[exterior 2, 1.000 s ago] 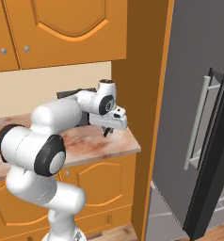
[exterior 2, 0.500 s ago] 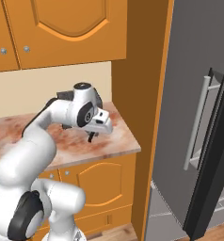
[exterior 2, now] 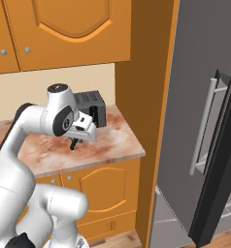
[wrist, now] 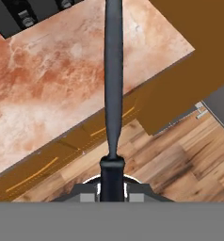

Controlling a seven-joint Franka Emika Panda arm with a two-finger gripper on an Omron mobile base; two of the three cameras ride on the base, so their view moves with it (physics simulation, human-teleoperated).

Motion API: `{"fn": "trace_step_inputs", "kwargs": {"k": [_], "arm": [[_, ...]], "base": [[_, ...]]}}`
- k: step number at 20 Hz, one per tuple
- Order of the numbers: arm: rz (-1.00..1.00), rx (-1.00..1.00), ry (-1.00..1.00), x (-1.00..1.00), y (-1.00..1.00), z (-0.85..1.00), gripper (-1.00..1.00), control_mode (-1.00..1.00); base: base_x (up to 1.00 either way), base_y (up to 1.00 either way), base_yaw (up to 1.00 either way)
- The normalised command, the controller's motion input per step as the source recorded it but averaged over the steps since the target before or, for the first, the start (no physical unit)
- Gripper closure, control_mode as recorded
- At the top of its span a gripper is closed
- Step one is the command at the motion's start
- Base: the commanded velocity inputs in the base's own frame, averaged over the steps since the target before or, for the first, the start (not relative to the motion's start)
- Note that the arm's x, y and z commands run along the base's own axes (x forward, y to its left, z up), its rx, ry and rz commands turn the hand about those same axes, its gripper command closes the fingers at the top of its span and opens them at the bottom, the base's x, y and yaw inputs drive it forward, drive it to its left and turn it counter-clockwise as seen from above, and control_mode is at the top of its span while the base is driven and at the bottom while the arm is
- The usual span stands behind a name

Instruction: Retrieve the butter from the fridge and place it on a plate on the dining table. Then retrieve the butter knife by the fridge and place it near the plate.

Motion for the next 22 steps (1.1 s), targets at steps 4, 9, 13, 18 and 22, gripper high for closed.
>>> {"fn": "trace_step_inputs", "kwargs": {"k": [4,9,13,18,22], "arm": [[0.00,0.00,0.00,-0.04,0.00,0.00,1.00,-1.00],[0.08,0.00,-0.10,-0.25,-0.08,0.00,1.00,-1.00],[0.00,0.00,0.01,0.00,0.00,0.00,1.00,-1.00],[0.00,0.00,0.00,-0.03,0.00,0.00,1.00,1.00],[0.00,0.00,0.00,0.00,0.00,0.00,1.00,1.00]], "base": [[0.00,0.00,0.00],[0.00,0.00,0.00],[0.00,0.00,0.00],[-0.18,-0.15,-0.09],[-0.73,-0.42,-0.45]]}}
